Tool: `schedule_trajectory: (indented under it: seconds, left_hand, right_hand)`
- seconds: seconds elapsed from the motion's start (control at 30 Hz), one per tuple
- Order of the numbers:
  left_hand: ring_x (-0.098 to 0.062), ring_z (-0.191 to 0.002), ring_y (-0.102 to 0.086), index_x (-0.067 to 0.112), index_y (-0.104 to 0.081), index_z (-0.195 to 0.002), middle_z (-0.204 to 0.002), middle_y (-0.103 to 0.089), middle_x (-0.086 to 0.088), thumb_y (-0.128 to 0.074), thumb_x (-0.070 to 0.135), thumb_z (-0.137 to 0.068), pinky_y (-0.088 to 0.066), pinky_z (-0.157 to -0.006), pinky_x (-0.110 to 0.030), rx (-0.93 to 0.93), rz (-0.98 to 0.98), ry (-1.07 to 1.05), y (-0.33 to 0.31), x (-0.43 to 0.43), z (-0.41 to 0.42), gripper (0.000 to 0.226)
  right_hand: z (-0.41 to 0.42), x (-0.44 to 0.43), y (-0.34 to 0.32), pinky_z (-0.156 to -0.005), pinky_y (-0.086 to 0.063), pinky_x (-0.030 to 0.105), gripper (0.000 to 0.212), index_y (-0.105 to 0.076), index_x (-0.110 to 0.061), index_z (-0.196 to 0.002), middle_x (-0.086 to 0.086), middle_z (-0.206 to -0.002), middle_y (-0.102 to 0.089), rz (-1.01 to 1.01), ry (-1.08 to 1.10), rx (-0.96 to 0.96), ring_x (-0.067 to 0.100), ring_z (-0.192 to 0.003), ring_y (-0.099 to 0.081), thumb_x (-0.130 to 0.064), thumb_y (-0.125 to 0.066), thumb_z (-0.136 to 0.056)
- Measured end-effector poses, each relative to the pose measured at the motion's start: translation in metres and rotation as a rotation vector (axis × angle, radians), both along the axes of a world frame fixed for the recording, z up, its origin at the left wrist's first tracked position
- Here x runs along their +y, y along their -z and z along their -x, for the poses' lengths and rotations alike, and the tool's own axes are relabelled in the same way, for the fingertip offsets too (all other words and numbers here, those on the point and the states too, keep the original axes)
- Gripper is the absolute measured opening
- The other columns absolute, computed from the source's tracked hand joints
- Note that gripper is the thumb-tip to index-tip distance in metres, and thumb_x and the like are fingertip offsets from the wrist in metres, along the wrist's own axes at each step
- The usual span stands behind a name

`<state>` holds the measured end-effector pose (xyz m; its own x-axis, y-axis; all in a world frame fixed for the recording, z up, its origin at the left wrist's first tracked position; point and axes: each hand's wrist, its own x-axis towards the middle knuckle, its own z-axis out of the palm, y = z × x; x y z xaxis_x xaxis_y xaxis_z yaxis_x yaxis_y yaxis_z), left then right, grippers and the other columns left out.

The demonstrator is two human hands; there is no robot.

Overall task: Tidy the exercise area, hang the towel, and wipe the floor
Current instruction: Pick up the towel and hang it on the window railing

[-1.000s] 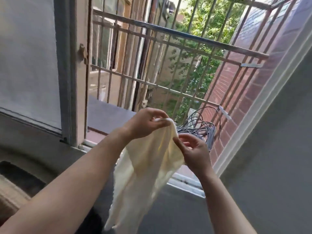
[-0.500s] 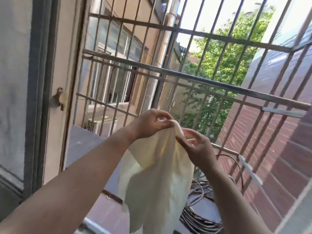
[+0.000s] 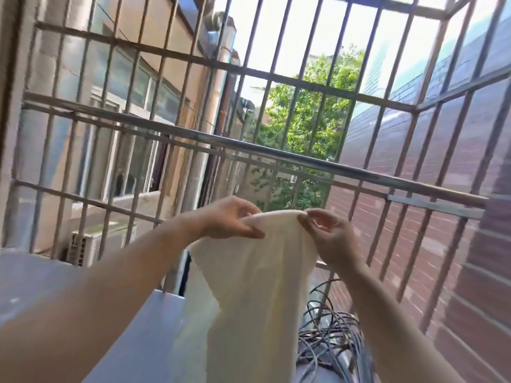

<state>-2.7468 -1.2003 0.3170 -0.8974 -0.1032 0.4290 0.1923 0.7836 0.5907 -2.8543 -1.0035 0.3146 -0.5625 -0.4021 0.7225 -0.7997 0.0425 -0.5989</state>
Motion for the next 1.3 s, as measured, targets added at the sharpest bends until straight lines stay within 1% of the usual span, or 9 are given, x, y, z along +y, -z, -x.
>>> schedule_trajectory:
  seconds: [0.2,0.33,0.47,0.57,0.73,0.97,1.1,1.23,1.3]
  left_hand:
    - [-0.006,-0.073,-0.061,0.019,-0.074,-0.092,-0.083,-0.070,0.003,-0.068,0.033,-0.083,-0.048,-0.068,-0.020,0.040,-0.132,-0.039,0.018,-0.011,0.025,0.017]
    - [-0.005,-0.074,-0.062,0.020,-0.074,-0.092,-0.083,-0.070,0.004,-0.066,0.037,-0.085,-0.050,-0.070,-0.021,-0.064,-0.228,0.017,0.018,-0.008,0.031,0.020]
    - [-0.008,-0.071,-0.061,0.015,-0.074,-0.091,-0.079,-0.066,0.000,-0.064,0.039,-0.086,-0.050,-0.063,-0.021,-0.088,-0.255,-0.063,0.016,0.003,0.044,0.027]
    - [-0.009,-0.062,-0.051,0.006,-0.071,-0.085,-0.069,-0.056,0.000,-0.064,0.035,-0.086,-0.041,-0.055,-0.019,-0.077,-0.243,-0.154,0.016,0.013,0.057,0.029]
    - [-0.011,-0.061,-0.051,0.007,-0.071,-0.082,-0.071,-0.055,-0.003,-0.059,0.032,-0.089,-0.041,-0.053,-0.019,-0.027,-0.175,-0.254,0.018,0.023,0.070,0.029]
    - [-0.011,-0.075,-0.059,0.018,-0.070,-0.094,-0.085,-0.065,-0.001,-0.058,0.033,-0.091,-0.045,-0.060,-0.022,0.089,-0.330,-0.299,0.025,0.016,0.062,0.020]
    - [-0.012,-0.077,-0.059,0.018,-0.070,-0.094,-0.087,-0.065,0.000,-0.060,0.034,-0.090,-0.044,-0.058,-0.020,0.096,-0.436,-0.272,0.026,0.008,0.051,0.019]
    - [-0.017,-0.089,-0.063,0.024,-0.066,-0.101,-0.099,-0.066,-0.002,-0.065,0.037,-0.086,-0.052,-0.066,-0.023,0.083,-0.522,-0.255,0.034,-0.004,0.041,0.020]
    - [-0.020,-0.098,-0.064,0.028,-0.059,-0.116,-0.110,-0.065,-0.003,-0.074,0.045,-0.074,-0.055,-0.079,-0.031,0.045,-0.595,-0.193,0.042,-0.012,0.034,0.048]
  right_hand:
    - [0.030,0.018,0.010,-0.063,-0.055,0.039,0.012,-0.066,-0.035,-0.072,0.000,-0.077,-0.070,-0.189,0.051,0.056,0.023,-0.068,-0.064,-0.027,-0.070,-0.080]
    - [0.056,0.028,0.022,-0.069,-0.057,0.049,0.011,-0.067,-0.035,-0.074,0.006,-0.082,-0.071,-0.221,0.047,-0.026,0.032,-0.076,-0.066,-0.026,-0.071,-0.078]
    - [0.068,0.019,0.040,-0.063,-0.054,0.028,0.010,-0.070,-0.028,-0.077,0.008,-0.082,-0.072,-0.164,0.023,-0.089,0.019,-0.066,-0.065,-0.018,-0.073,-0.078]
    - [0.066,0.008,0.054,-0.059,-0.047,0.012,0.011,-0.072,-0.023,-0.086,-0.010,-0.082,-0.069,-0.148,0.046,-0.060,0.007,-0.072,-0.063,-0.021,-0.075,-0.076]
    - [0.052,-0.018,0.074,-0.069,-0.056,0.028,0.028,-0.069,-0.026,-0.095,-0.010,-0.094,-0.068,-0.115,-0.062,-0.083,0.003,-0.082,-0.063,-0.034,-0.078,-0.070]
    - [0.033,-0.050,0.100,-0.070,-0.055,0.027,0.044,-0.060,-0.028,-0.106,-0.009,-0.094,-0.067,-0.087,-0.145,-0.228,0.007,-0.078,-0.065,-0.039,-0.079,-0.067]
    - [0.031,-0.061,0.104,-0.059,-0.052,0.026,0.014,-0.067,-0.020,-0.079,-0.004,-0.072,-0.070,-0.103,-0.096,-0.256,0.014,-0.066,-0.065,-0.032,-0.075,-0.076]
    - [0.034,-0.067,0.098,-0.053,-0.048,0.025,0.018,-0.067,-0.019,-0.070,-0.003,-0.063,-0.068,-0.060,-0.080,-0.268,0.008,-0.055,-0.061,-0.033,-0.073,-0.078]
    - [0.037,-0.068,0.092,-0.053,-0.049,0.026,0.017,-0.068,-0.020,-0.071,-0.005,-0.065,-0.068,-0.057,-0.078,-0.247,0.006,-0.055,-0.060,-0.035,-0.071,-0.079]
